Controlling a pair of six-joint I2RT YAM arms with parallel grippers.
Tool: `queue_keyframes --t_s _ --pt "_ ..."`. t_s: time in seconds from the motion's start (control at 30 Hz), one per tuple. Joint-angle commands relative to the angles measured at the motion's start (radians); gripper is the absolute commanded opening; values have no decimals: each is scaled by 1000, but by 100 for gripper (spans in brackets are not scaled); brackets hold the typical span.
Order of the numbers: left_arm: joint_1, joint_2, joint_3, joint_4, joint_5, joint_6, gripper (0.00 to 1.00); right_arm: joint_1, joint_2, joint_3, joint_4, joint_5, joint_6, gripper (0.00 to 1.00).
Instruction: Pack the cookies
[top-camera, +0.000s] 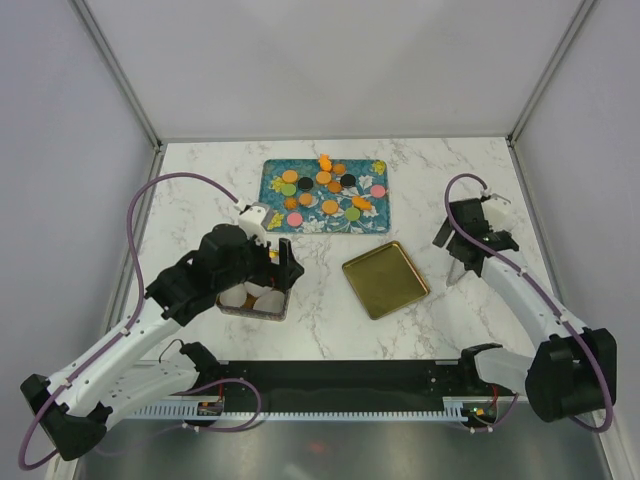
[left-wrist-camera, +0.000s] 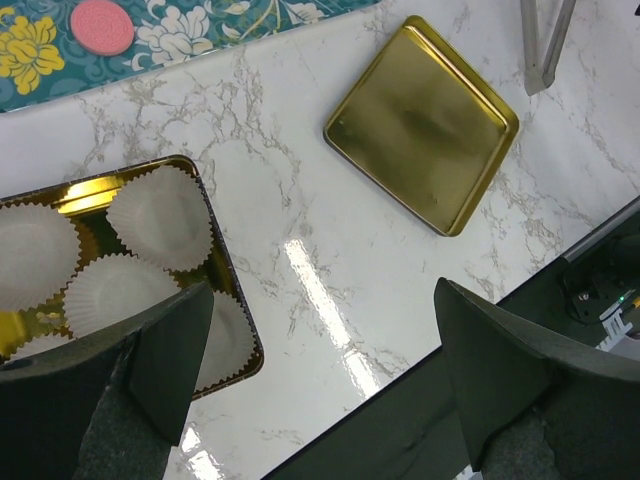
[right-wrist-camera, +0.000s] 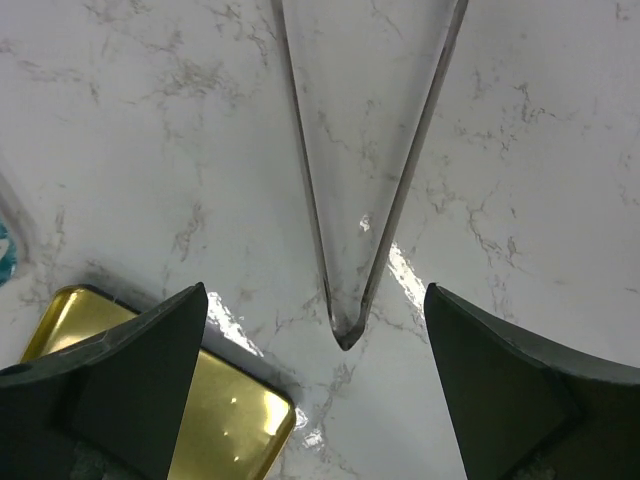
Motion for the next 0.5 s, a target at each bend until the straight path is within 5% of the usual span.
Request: queue_keyframes --t_s 0.0,0.47 --pt "4 -11 -8 11 46 32 100 -75 50 -29 80 -123 -52 98" --pt "4 -26 -20 12 99 30 100 -283 311 -26 263 -250 -101 98"
